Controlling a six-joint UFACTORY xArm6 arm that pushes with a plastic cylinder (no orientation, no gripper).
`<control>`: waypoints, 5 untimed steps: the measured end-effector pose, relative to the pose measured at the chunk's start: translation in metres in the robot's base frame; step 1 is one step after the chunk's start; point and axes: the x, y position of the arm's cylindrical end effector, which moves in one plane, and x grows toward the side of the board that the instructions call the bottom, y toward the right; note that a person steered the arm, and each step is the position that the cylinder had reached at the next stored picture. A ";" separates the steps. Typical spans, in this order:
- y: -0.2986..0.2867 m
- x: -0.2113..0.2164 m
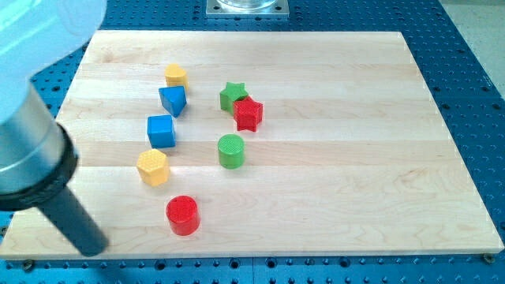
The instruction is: Place the red circle diagonally bottom right to the yellow hexagon
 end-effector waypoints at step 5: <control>0.220 -0.139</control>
